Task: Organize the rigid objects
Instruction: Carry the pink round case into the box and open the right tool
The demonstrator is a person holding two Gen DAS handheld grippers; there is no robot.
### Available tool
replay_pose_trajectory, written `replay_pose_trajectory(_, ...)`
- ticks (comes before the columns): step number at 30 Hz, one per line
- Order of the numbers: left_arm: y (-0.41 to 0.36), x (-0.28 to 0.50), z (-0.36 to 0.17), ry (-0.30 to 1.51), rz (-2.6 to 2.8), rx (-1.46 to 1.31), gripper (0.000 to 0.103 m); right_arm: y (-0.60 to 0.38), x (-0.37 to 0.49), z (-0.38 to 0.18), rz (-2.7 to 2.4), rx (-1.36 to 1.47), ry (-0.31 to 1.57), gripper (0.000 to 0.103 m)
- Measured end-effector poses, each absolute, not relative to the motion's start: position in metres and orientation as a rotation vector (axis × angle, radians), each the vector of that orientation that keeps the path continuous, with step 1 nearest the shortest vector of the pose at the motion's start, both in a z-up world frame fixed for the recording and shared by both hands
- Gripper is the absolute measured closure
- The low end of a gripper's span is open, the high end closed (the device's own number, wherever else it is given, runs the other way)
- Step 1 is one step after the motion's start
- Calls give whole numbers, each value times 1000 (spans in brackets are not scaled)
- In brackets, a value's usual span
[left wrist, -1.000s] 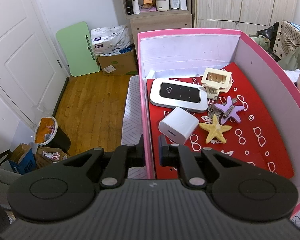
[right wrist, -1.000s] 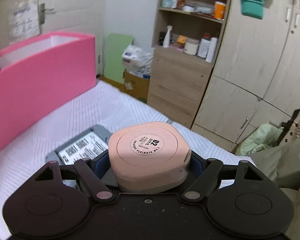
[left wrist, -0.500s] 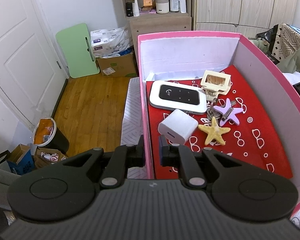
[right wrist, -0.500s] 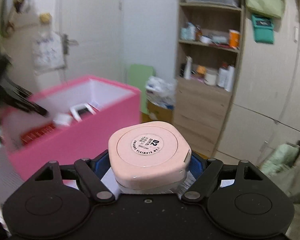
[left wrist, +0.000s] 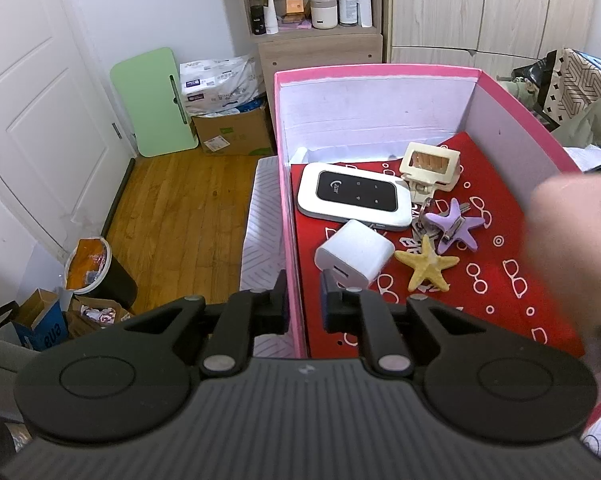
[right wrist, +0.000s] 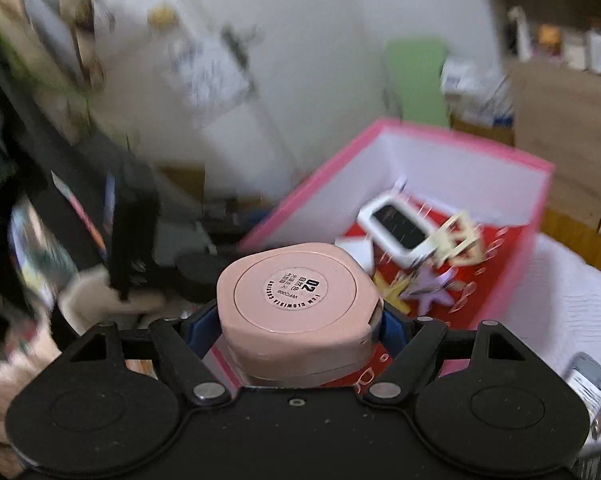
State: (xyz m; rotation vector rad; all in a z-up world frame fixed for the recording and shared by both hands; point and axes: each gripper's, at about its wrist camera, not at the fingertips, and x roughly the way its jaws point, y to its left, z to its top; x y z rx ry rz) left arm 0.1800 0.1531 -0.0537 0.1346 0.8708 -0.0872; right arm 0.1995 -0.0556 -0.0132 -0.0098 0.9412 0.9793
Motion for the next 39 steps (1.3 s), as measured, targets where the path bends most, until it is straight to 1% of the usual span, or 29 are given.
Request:
replay_pose_trajectory(4, 155, 183, -53, 877, -92, 115, 90, -5, 206, -37, 974, -260, 998, 20)
replay_pose_trajectory(8, 158, 185, -53, 890, -93, 84, 90, 23, 225, -57, 995, -420, 1088, 20)
replay_pose_trajectory(10, 159, 185, -53, 890, -94, 74, 90, 34, 233, -67, 994, -449, 1134, 20)
replay_pose_trajectory(13, 160, 185, -53, 887, -96, 63, 90, 45, 240, -75, 1009, -477, 1145, 20)
replay_pose_trajectory(18, 161, 185, -54, 884, -98, 54, 90, 52, 242, -80, 1105, -436, 1184, 20)
replay_pose_trajectory(26, 162, 185, -53, 876, -98, 48, 90, 36, 230, -68, 1069, -524, 1113, 19)
replay_pose_trajectory(32, 162, 184, -52, 872, -96, 55, 90, 10, 218, -52, 1049, -557, 1089, 21)
replay_pose_trajectory(33, 162, 183, -52, 871, -96, 56, 90, 9, 218, -51, 1035, -564, 1100, 23)
replay_pose_trajectory(35, 162, 183, -52, 869, -96, 57, 90, 7, 219, -52, 1015, -545, 1144, 31)
replay_pose_trajectory(36, 163, 183, -52, 866, -96, 56, 90, 6, 219, -53, 1014, -522, 1172, 42)
replay_pose_trajectory(37, 163, 183, -52, 865, -96, 53, 90, 8, 220, -53, 1005, -512, 1183, 58)
replay_pose_trajectory(39, 163, 183, -52, 864, -95, 51, 90, 8, 218, -55, 976, -526, 1180, 67)
